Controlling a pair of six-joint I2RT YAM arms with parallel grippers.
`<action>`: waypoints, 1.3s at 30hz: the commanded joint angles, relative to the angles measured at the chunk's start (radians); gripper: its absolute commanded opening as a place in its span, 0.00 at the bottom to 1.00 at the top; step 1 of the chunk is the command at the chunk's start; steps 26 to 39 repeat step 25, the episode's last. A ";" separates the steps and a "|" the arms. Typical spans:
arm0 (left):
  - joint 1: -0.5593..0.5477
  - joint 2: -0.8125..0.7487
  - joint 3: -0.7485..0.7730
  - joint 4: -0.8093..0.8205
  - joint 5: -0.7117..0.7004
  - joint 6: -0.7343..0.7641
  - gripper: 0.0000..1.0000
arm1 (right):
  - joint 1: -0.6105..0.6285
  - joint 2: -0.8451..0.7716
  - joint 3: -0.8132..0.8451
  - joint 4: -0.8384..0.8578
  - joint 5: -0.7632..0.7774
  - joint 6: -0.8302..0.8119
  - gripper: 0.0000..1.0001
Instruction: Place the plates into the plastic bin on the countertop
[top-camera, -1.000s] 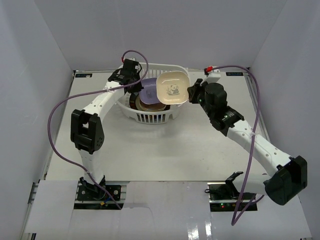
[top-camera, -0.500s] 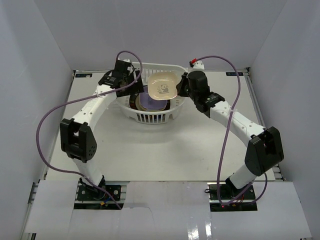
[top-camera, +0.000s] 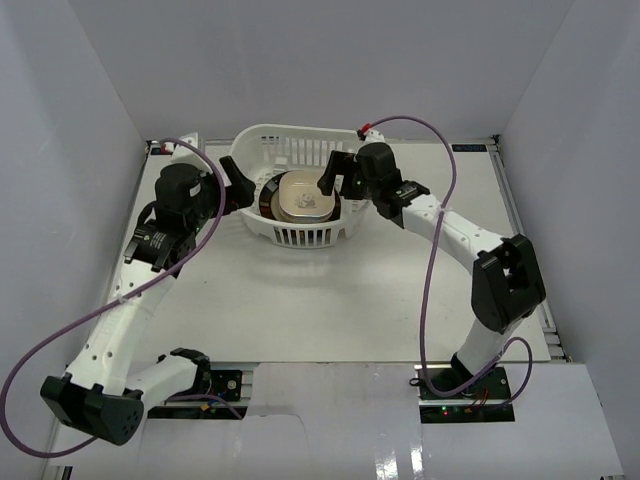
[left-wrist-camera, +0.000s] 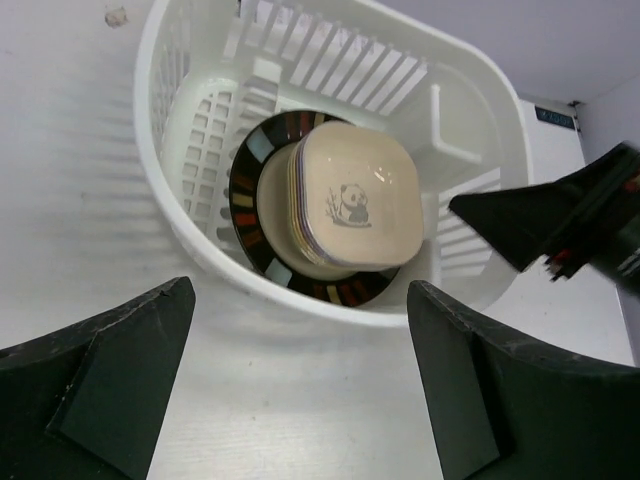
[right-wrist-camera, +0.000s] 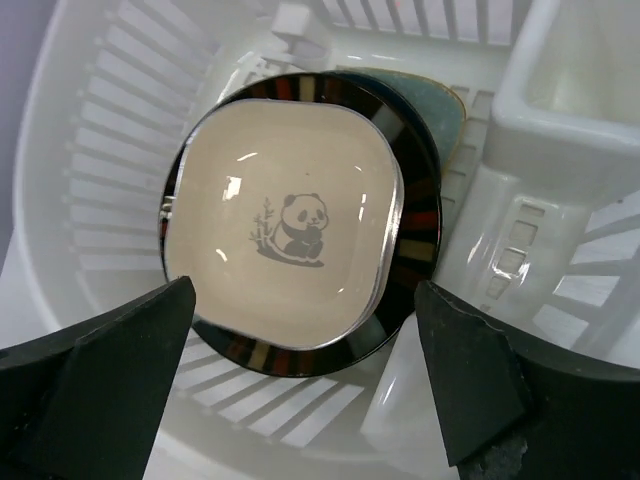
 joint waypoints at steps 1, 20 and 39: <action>-0.003 -0.066 -0.073 -0.007 0.072 0.013 0.98 | 0.000 -0.154 0.035 0.012 -0.036 -0.046 0.97; -0.004 -0.521 -0.250 -0.020 0.330 -0.024 0.98 | 0.001 -1.437 -0.775 -0.260 0.154 -0.187 0.90; -0.003 -0.529 -0.271 -0.021 0.373 -0.036 0.98 | 0.001 -1.452 -0.747 -0.246 0.122 -0.202 0.90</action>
